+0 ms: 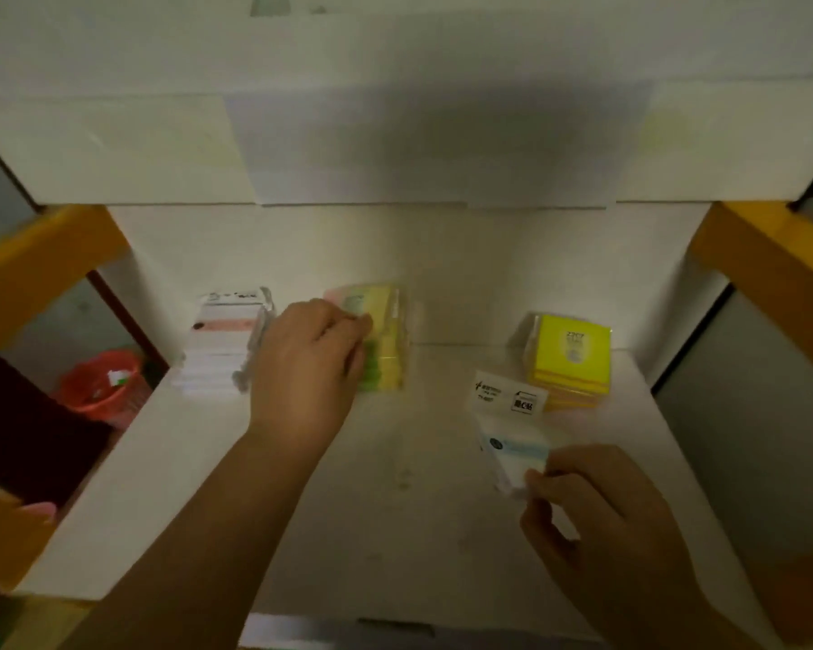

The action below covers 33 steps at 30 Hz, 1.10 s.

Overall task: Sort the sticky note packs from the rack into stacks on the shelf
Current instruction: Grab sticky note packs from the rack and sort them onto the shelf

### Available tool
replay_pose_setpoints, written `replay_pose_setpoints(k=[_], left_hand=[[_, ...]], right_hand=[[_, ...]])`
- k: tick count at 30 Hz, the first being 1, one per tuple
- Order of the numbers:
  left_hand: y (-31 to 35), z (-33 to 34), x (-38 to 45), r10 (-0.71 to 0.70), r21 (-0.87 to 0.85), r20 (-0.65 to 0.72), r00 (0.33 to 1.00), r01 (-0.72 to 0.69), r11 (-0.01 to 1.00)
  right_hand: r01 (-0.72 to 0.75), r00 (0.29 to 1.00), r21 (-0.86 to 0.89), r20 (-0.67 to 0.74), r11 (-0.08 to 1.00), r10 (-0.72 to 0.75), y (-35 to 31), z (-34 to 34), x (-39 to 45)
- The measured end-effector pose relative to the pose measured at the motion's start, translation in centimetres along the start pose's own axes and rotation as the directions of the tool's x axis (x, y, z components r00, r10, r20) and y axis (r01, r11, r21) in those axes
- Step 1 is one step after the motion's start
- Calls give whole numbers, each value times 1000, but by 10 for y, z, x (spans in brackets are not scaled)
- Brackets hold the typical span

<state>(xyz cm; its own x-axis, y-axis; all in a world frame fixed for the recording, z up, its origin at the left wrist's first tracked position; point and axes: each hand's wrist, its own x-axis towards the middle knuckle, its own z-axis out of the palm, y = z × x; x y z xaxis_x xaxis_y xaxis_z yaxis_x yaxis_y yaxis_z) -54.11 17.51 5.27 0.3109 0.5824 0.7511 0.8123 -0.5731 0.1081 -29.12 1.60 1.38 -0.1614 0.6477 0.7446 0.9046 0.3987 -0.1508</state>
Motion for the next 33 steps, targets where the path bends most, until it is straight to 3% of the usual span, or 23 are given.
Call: replay_pose_setpoints(k=[8, 16, 21, 26, 29, 33], left_hand=[[-35, 58, 20, 176, -72, 181, 968, -165, 984], [-42, 37, -4, 132, -141, 281, 951, -95, 985], [-63, -8, -40, 63, -163, 219, 974, -27, 986], [-93, -50, -89, -154, -20, 359, 921, 173, 985], [-109, -70, -109, -263, 42, 342, 902, 265, 963], [-118, -90, -128, -337, 122, 327, 883, 314, 942]], right_hand=[[-130, 991, -170, -35, 977, 126, -24, -10, -19], [-85, 996, -160, -55, 983, 77, -46, 10, 10], [-4, 999, -69, -44, 998, 1, -66, 38, 51], [185, 983, -16, -3, 983, -185, -100, 86, 104], [326, 942, -38, 96, 944, -322, -123, 125, 138], [359, 922, -4, 158, 933, -354, -144, 183, 182]])
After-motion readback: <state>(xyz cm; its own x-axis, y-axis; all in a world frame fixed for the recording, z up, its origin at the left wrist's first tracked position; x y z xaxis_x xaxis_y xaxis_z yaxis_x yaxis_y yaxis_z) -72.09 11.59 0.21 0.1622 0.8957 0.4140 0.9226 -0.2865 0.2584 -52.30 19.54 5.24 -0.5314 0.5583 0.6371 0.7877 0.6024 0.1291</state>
